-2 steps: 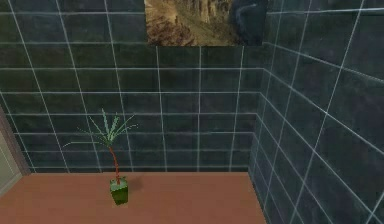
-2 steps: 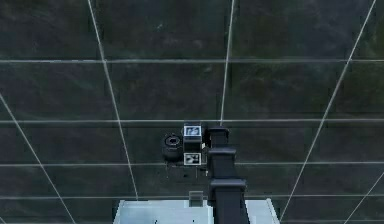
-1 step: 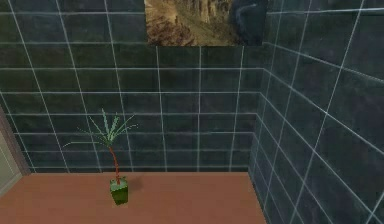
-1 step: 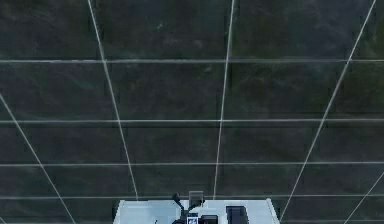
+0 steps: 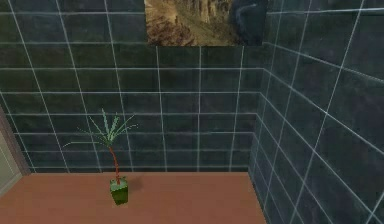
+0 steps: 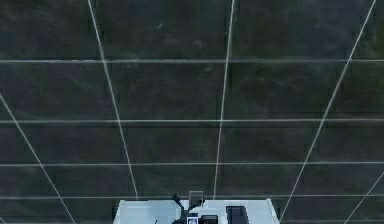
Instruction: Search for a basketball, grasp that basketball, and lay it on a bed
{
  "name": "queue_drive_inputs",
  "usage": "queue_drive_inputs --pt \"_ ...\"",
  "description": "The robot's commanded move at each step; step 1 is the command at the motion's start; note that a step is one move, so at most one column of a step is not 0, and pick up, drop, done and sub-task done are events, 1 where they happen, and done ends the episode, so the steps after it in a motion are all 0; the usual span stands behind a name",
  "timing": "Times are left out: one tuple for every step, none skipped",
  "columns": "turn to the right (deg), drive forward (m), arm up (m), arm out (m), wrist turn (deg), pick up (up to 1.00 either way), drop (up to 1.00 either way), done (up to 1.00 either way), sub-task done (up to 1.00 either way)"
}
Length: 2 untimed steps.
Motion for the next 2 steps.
queue_drive_inputs --pt "0.0 0.0 0.1 0.0 0.0 0.0 0.0 0.0 0.0" --pt "0.0 0.0 0.3 0.0 0.0 0.0 0.0 0.0 0.0"
